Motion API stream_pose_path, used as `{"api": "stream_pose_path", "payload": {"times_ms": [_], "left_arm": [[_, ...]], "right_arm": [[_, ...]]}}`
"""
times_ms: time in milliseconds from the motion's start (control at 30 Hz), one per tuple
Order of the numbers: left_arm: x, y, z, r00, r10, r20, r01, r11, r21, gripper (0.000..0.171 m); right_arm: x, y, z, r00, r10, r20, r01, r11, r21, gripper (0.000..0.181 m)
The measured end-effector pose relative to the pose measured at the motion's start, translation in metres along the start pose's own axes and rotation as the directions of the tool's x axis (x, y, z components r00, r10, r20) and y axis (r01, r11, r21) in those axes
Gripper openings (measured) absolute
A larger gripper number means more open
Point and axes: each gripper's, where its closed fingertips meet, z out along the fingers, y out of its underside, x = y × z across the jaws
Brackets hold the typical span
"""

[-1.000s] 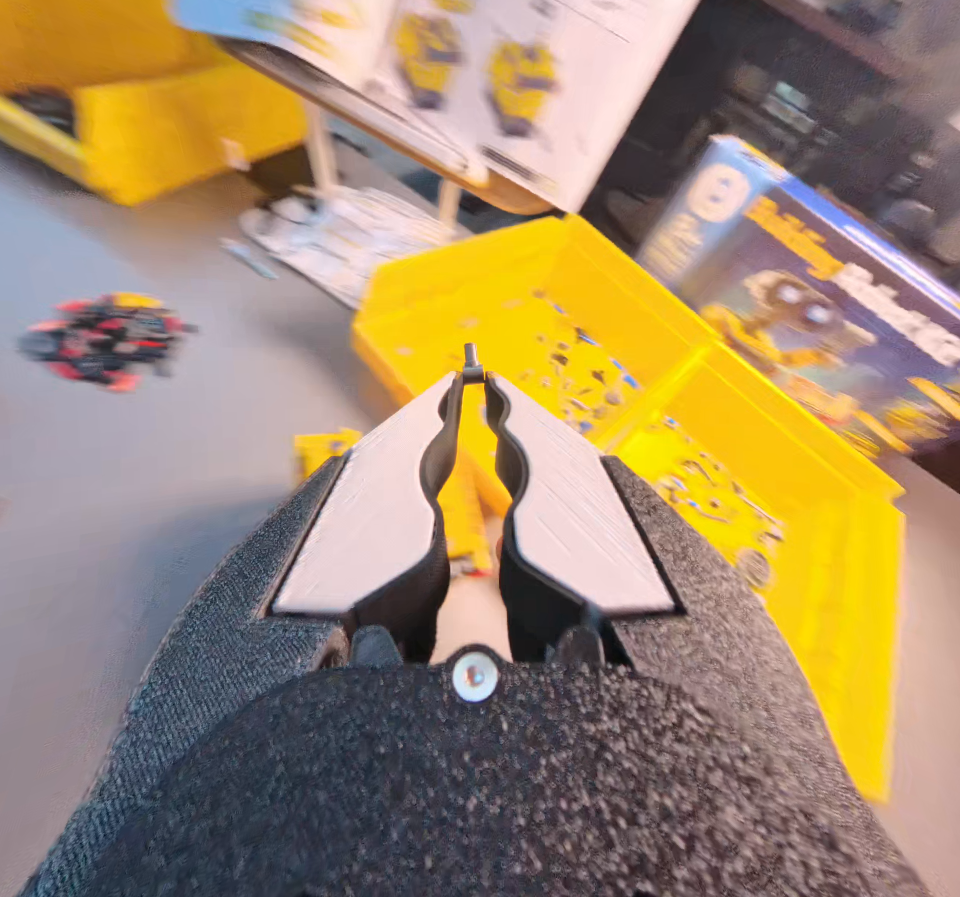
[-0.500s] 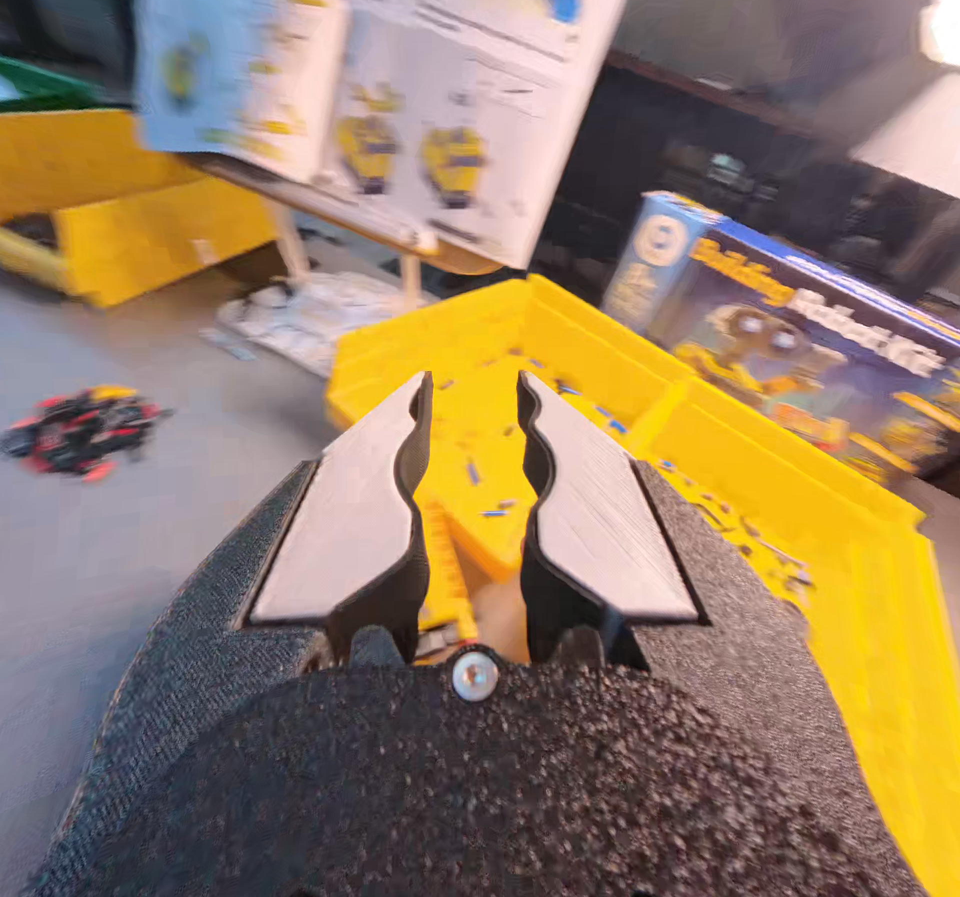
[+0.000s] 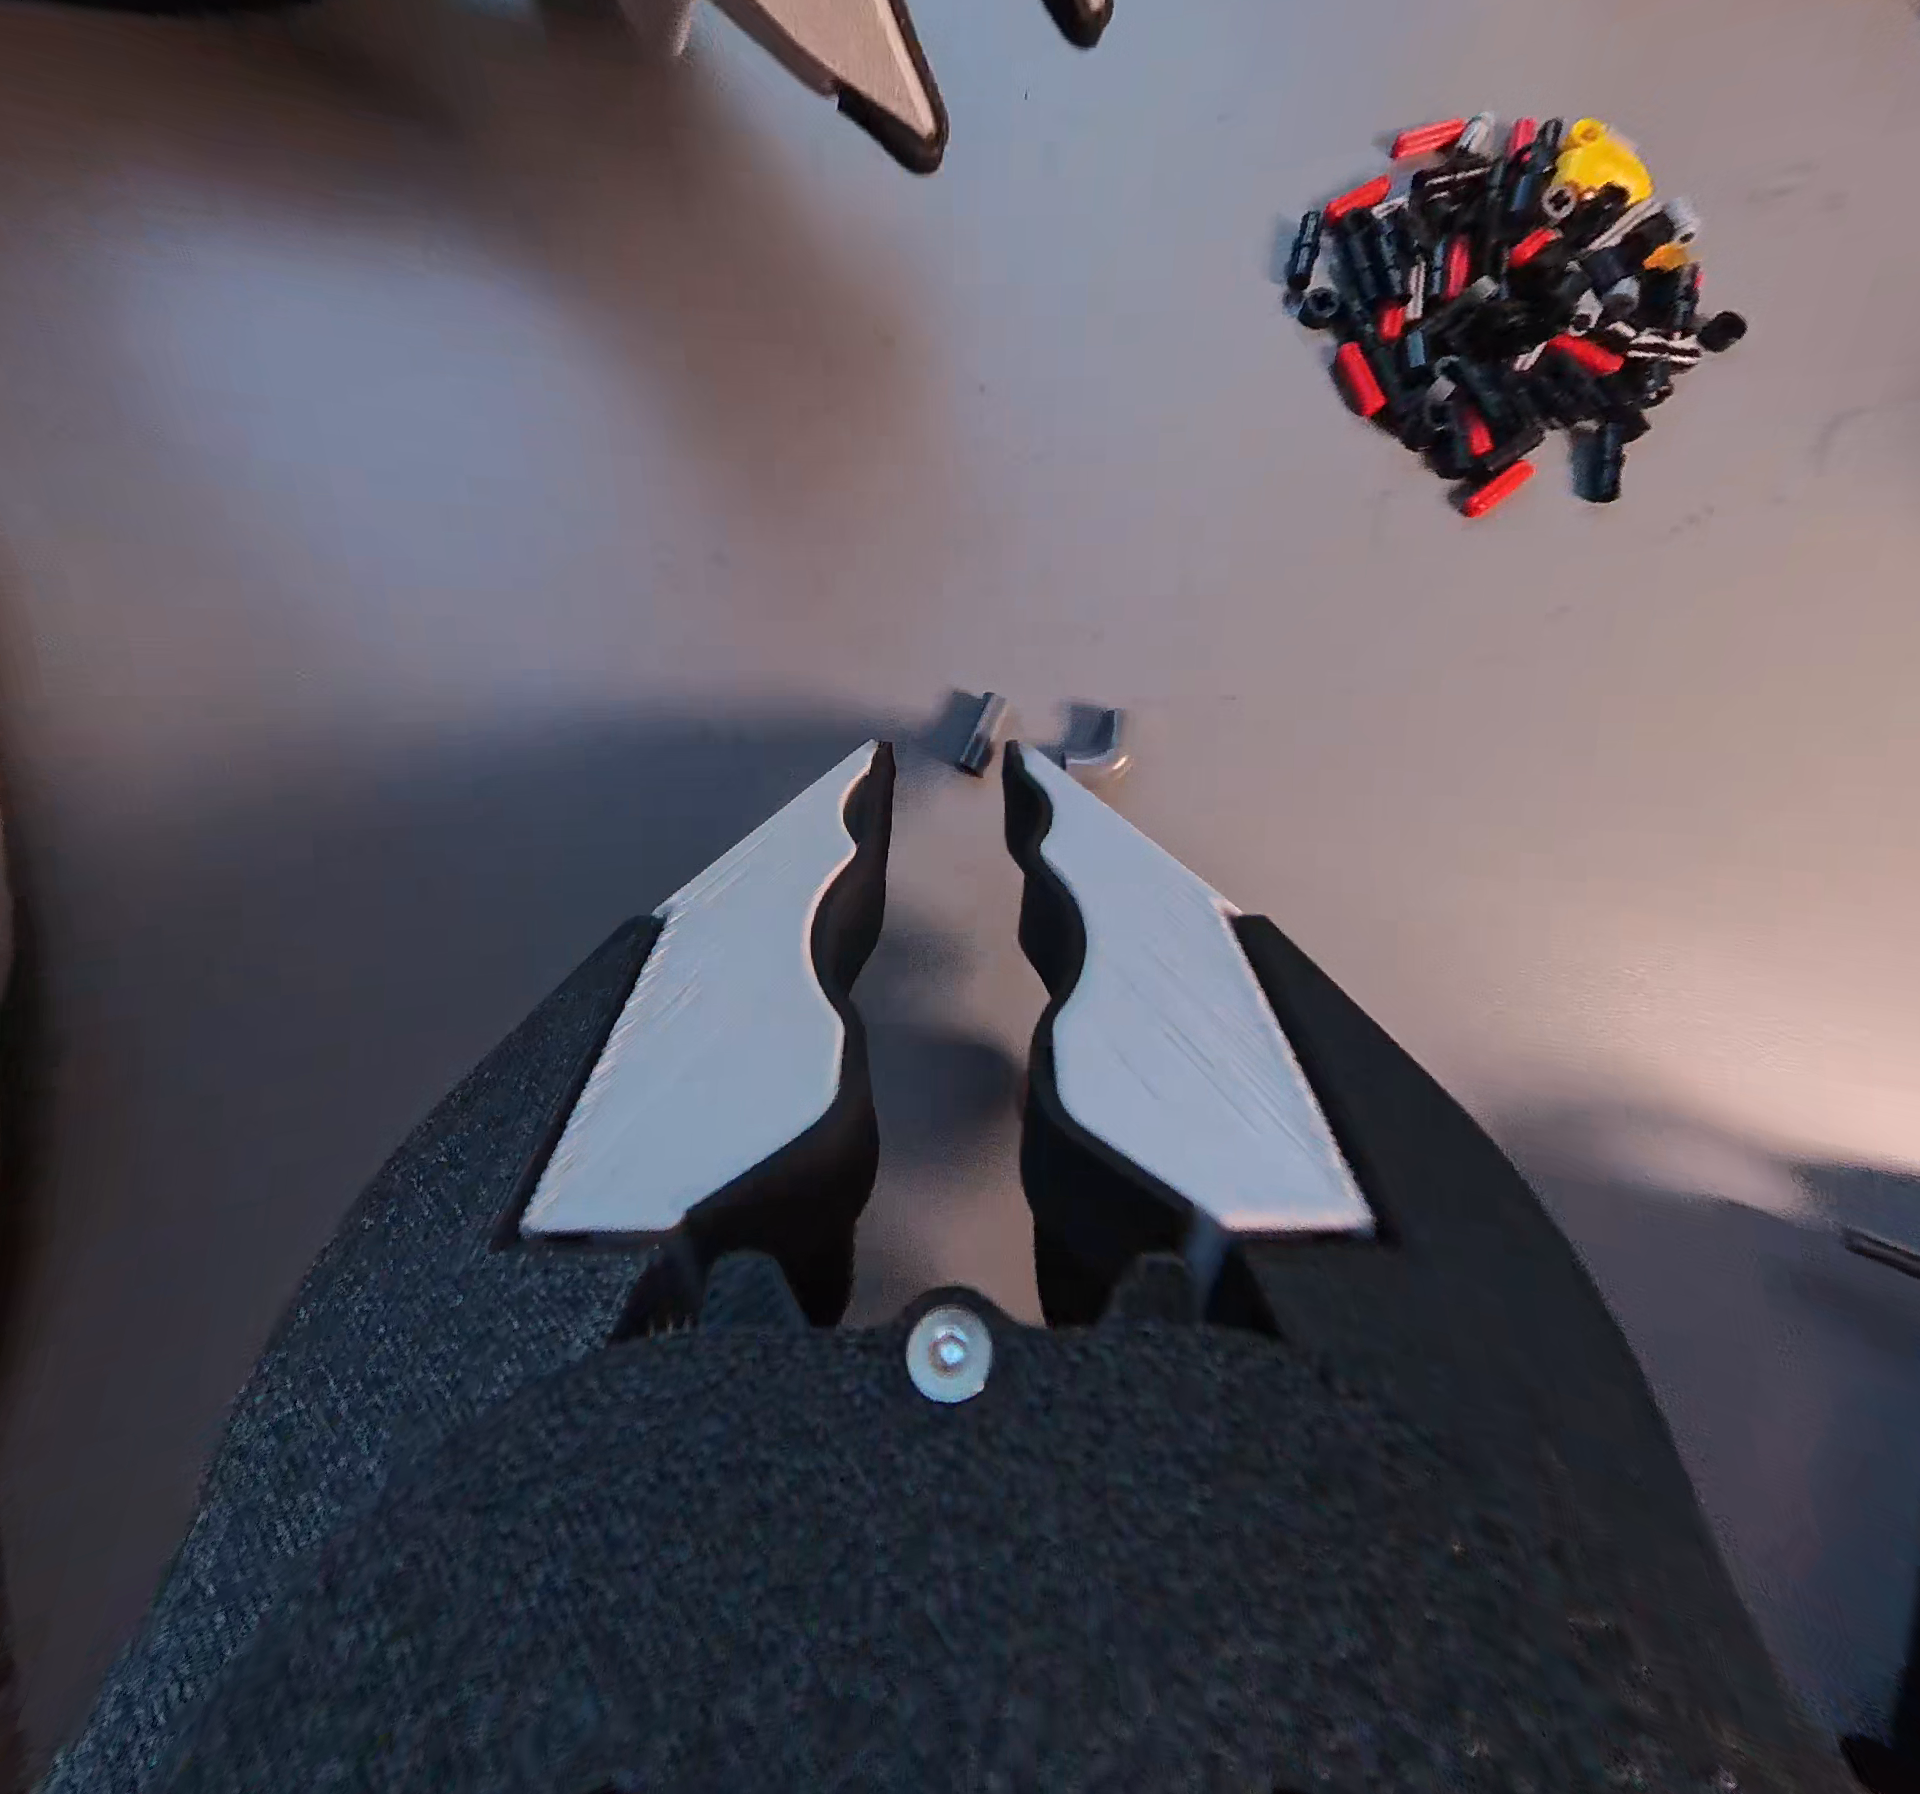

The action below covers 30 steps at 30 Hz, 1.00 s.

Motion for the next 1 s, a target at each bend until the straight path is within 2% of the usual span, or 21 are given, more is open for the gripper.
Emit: {"api": "stream_pose_path", "payload": {"times_ms": [267, 367, 467, 533, 600, 733, 867, 933, 1000], "left_arm": [[0.000, 0.001, 0.000, 1.000, 0.008, 0.000, -0.008, 1.000, -0.006, 0.025], [-0.001, 0.002, -0.001, 1.000, 0.012, 0.004, -0.012, 1.000, -0.010, 0.025], [-0.001, 0.002, -0.001, 1.000, 0.007, 0.000, -0.007, 1.000, -0.010, 0.025], [0.001, 0.003, 0.000, 1.000, 0.012, -0.003, -0.012, 1.000, -0.012, 0.025], [0.001, 0.003, 0.000, 1.000, 0.018, -0.004, -0.018, 1.000, -0.015, 0.025], [-0.001, 0.004, -0.001, 1.000, 0.019, 0.006, -0.019, 1.000, -0.018, 0.026], [-0.002, 0.004, -0.002, 1.000, 0.006, 0.006, -0.006, 1.000, -0.014, 0.029], [-0.003, 0.005, -0.002, 1.000, -0.003, 0.011, 0.004, 1.000, -0.019, 0.034], [-0.005, 0.005, -0.002, 1.000, -0.011, 0.019, 0.011, 1.000, -0.016, 0.037]], "right_arm": [[0.007, 0.000, 0.009, 0.999, -0.041, -0.035, 0.039, 0.998, -0.040, 0.007], [0.018, -0.032, -0.018, 1.000, -0.003, -0.018, 0.005, 0.996, 0.089, 0.007], [0.091, -0.074, -0.084, 0.973, 0.017, -0.229, 0.033, 0.977, 0.212, 0.006], [0.156, -0.084, -0.127, 0.919, 0.027, -0.394, 0.055, 0.979, 0.197, 0.006], [0.217, -0.078, -0.149, 0.881, 0.069, -0.469, 0.007, 0.987, 0.159, 0.006], [0.310, -0.044, -0.150, 0.817, 0.124, -0.563, -0.097, 0.992, 0.077, 0.007], [0.355, -0.027, -0.153, 0.730, 0.160, -0.664, -0.143, 0.986, 0.081, 0.015], [0.357, -0.038, -0.160, 0.704, 0.210, -0.679, -0.131, 0.977, 0.167, 0.017], [0.336, -0.064, -0.169, 0.710, 0.228, -0.666, -0.073, 0.965, 0.253, 0.017]]}}
